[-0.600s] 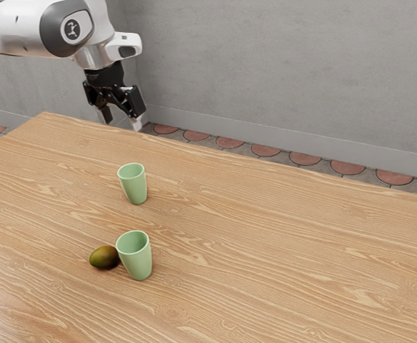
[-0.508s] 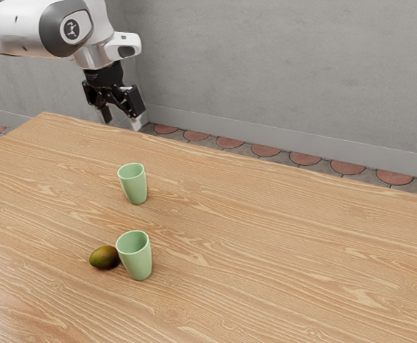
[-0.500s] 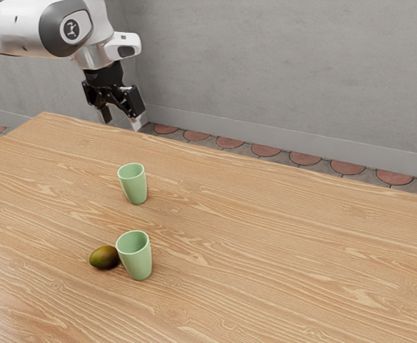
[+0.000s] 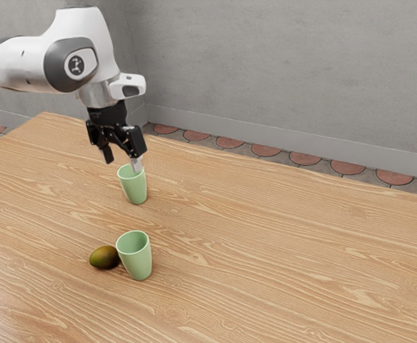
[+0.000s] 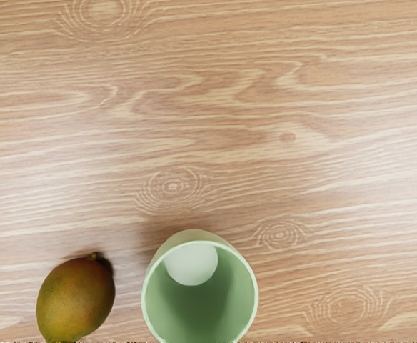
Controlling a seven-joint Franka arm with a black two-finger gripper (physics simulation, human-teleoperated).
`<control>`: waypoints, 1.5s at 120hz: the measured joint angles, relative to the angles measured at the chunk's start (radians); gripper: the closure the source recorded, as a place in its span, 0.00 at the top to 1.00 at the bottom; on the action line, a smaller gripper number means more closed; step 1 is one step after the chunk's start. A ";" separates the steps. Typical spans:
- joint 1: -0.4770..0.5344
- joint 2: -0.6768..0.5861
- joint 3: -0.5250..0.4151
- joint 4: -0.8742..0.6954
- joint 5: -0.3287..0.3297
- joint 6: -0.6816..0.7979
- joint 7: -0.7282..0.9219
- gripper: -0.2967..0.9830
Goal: Place the right cup onto the left cup
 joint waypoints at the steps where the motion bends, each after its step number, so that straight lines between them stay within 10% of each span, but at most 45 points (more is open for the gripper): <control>1: 0.001 -0.004 -0.002 -0.007 -0.001 0.004 0.000 0.77; 54: -0.005 -0.094 -0.105 -0.392 -0.014 0.304 -0.043 0.77; 123: -0.011 0.052 -0.117 -0.487 -0.014 0.564 -0.071 0.77; 154: -0.010 0.065 -0.116 -0.487 -0.007 0.594 -0.076 0.34; 180: -0.007 0.066 -0.115 -0.487 -0.004 0.601 -0.079 0.21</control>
